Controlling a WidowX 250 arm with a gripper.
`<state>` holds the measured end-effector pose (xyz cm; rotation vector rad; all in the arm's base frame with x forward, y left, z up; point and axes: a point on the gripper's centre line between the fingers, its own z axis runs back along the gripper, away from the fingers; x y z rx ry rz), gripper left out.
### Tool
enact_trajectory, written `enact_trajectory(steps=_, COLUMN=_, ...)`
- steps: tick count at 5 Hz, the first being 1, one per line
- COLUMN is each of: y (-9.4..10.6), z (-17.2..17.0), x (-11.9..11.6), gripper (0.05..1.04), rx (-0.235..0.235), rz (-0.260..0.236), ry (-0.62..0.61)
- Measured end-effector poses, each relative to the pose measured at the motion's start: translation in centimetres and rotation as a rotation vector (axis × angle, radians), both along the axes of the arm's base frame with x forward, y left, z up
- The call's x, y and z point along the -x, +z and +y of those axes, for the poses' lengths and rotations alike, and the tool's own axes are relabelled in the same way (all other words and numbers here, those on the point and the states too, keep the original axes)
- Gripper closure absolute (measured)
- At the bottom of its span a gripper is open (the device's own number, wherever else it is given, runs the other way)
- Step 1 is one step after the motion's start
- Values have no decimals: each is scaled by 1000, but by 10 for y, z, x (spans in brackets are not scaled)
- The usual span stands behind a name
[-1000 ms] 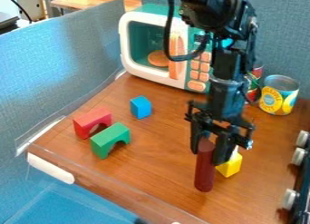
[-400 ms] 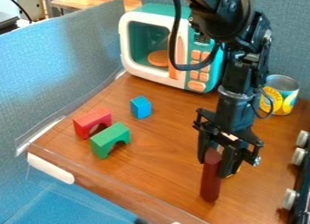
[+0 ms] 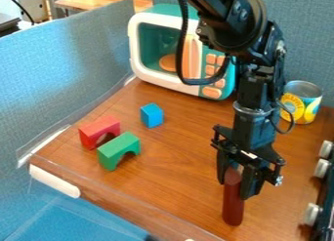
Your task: Moved the brown cylinder from left side of the table to the right side of the table
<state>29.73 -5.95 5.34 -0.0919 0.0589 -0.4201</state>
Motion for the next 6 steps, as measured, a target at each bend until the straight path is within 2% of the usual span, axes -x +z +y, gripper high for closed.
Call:
enact_trajectory(steps=1, y=-1, z=0, x=1, gripper=475, rx=1, rz=0, ry=-5)
enact_trajectory(steps=2, y=-2, z=1, x=3, gripper=177, rx=-1, rz=13, ry=-4)
enact_trajectory(steps=3, y=-1, z=2, x=3, gripper=76, rx=-8, rz=19, ry=0)
enact_trajectory(steps=4, y=1, z=2, x=1, gripper=81, rx=-19, rz=15, ry=-5)
enact_trajectory(steps=5, y=25, z=-2, x=-4, gripper=83, rx=-9, rz=-26, ry=-3)
enact_trajectory(steps=6, y=66, z=0, x=-5, gripper=83, rx=5, rz=-126, ry=26)
